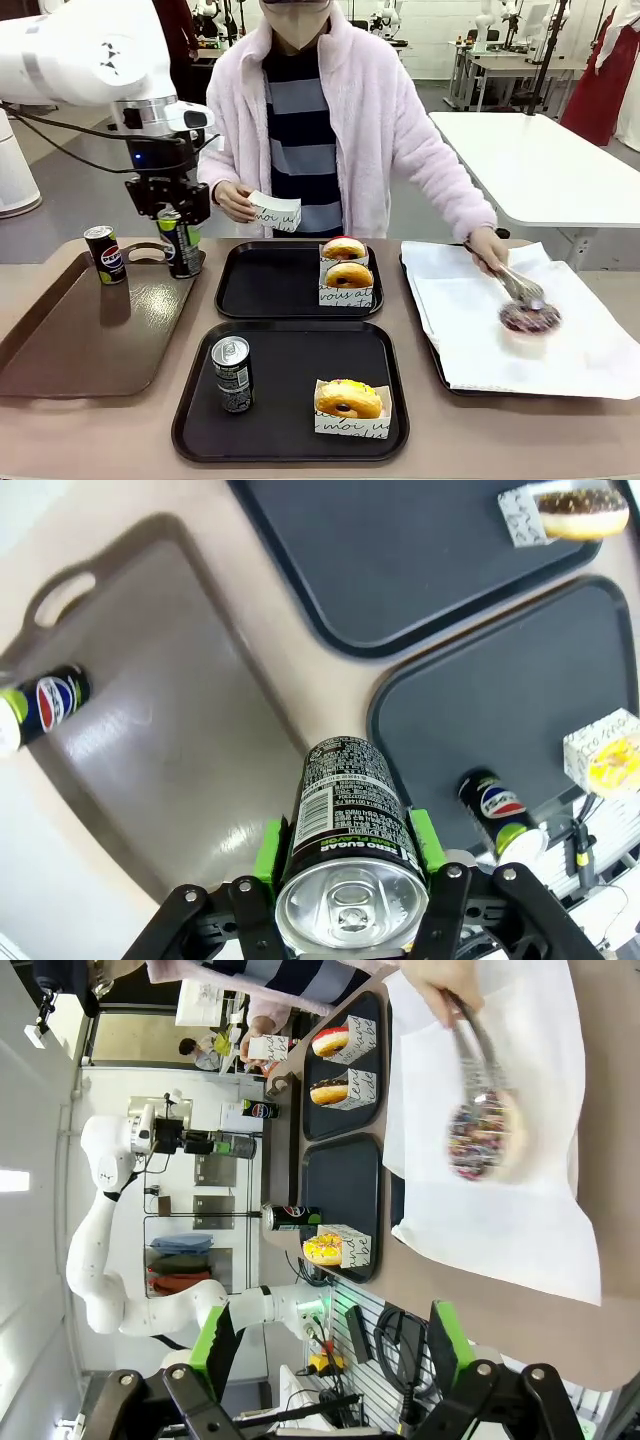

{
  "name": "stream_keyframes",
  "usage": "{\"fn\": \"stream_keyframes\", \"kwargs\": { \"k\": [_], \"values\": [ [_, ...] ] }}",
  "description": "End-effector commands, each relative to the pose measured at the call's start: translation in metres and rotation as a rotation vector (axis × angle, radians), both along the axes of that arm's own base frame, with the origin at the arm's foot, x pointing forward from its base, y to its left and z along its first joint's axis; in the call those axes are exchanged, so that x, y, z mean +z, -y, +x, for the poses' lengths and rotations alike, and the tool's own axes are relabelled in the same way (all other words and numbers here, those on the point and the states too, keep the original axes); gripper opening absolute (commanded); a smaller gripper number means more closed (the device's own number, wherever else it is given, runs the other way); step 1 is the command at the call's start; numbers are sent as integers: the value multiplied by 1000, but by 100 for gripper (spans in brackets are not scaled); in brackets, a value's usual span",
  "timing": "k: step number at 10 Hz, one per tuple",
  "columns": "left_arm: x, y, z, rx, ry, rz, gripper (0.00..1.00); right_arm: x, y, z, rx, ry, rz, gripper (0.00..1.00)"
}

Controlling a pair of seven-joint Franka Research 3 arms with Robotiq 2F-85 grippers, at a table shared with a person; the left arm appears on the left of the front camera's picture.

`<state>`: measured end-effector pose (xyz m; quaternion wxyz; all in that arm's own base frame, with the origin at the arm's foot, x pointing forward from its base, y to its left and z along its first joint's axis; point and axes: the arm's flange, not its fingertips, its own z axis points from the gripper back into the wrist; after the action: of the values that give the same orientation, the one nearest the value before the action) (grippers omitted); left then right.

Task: Set up donuts and drinks on trays.
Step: Pick up one Pepsi coke from the Handle tray and place it on the Flat Tray without a Pepsi coke.

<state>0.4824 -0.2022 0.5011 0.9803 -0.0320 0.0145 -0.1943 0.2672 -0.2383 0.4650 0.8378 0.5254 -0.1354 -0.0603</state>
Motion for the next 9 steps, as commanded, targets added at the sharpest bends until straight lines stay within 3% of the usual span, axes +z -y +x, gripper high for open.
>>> {"fn": "stream_keyframes", "kwargs": {
  "k": [1,5,9],
  "values": [
    [2,20,16,7,45,-1,58,0,1,1,5,23,15,100],
    [-17,66,24,-72,96,-21,58,0,1,1,5,23,15,100],
    [-63,79,35,-144,112,-22,58,0,1,1,5,23,15,100]
  ]
}}
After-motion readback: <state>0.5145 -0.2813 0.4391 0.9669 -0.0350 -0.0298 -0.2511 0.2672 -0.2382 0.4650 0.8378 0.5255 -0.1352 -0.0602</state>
